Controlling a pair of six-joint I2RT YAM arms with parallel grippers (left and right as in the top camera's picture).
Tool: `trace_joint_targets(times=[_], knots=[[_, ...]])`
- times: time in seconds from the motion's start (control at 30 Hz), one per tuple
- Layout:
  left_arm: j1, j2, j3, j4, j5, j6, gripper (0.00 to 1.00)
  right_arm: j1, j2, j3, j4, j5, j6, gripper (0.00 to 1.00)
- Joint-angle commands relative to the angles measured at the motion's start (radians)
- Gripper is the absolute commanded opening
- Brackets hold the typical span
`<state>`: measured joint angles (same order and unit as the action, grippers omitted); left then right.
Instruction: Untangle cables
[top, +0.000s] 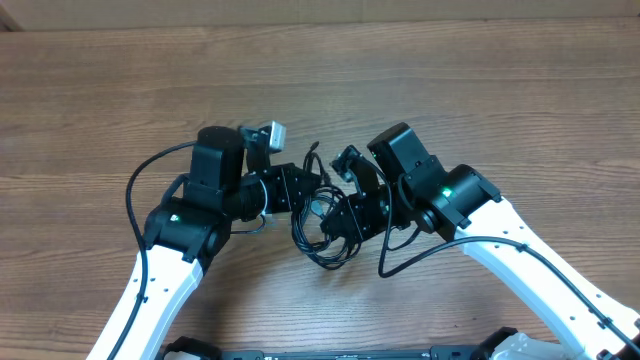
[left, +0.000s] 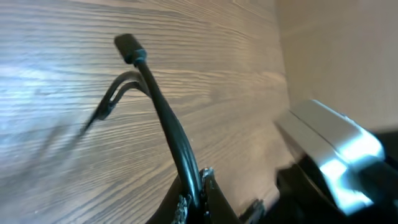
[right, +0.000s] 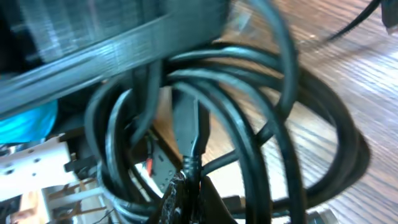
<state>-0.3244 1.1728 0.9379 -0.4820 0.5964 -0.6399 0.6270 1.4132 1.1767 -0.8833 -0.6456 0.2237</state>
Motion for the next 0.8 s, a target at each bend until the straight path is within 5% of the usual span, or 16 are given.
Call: trace_joint_targets(times=[0.0, 0.47, 0.77], knots=[[0.018, -0.004, 0.022, -0.001, -0.152, -0.117, 0.04, 0.006, -0.068, 0.002, 0.003, -0.200, -0.054, 0.04], [0.018, -0.003, 0.022, -0.108, -0.211, -0.169, 0.04, 0.005, -0.222, 0.002, 0.082, -0.245, -0.050, 0.04], [0.072, -0.003, 0.022, -0.128, -0.237, -0.477, 0.04, 0.006, -0.224, 0.002, -0.132, 0.102, 0.114, 0.04]])
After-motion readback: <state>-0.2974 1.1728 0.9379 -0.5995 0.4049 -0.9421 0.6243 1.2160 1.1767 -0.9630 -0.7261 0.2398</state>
